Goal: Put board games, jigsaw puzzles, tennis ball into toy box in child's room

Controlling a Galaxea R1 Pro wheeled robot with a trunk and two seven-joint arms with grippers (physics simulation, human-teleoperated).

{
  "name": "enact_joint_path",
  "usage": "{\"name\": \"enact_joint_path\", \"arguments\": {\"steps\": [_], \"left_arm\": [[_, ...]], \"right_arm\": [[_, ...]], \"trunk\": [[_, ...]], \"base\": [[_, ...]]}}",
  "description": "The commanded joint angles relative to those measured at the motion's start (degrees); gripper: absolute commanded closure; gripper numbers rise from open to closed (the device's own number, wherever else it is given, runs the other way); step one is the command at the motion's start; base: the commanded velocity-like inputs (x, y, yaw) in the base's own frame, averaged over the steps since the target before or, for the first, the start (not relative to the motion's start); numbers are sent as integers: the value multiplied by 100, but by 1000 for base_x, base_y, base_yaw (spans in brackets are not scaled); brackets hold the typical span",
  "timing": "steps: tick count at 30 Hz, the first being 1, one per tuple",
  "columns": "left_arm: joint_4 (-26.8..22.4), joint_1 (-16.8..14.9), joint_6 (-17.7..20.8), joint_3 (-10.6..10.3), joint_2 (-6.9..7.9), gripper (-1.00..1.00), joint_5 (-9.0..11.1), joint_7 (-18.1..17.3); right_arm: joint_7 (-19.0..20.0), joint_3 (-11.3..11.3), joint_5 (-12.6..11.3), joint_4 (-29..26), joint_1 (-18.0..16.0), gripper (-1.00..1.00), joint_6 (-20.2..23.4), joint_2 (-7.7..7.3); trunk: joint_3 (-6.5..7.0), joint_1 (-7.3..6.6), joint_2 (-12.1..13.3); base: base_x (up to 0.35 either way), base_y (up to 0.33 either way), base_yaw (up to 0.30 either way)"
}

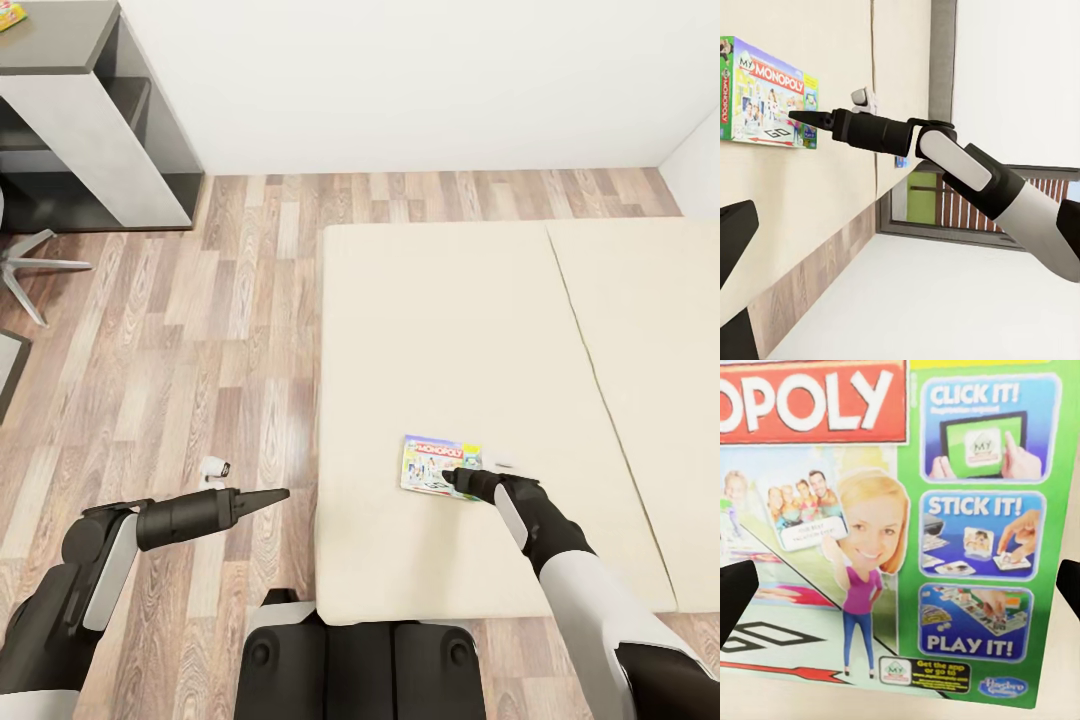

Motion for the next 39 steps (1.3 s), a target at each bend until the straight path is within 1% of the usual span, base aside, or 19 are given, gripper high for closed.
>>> {"name": "enact_joint_path", "arguments": {"steps": [1, 13, 31, 39], "left_arm": [[-1, -2, 34, 1, 1, -100, 7, -11], [-1, -2, 34, 1, 2, -100, 7, -11], [-1, -2, 34, 1, 1, -100, 7, -11], [-1, -2, 34, 1, 1, -100, 7, -11]], "right_arm": [[6, -14, -52, -9, -1, -100, 36, 1], [6, -14, -53, -8, -1, -100, 41, 2], [6, -14, -53, -8, -1, -100, 41, 9], [6, -14, -53, -11, -1, -100, 41, 10]], "trunk": [[-6, 3, -9], [-6, 3, -9], [-6, 3, -9], [-6, 3, -9]], "base": [[0, 0, 0], [0, 21, 0], [0, 212, 0], [0, 50, 0]]}}
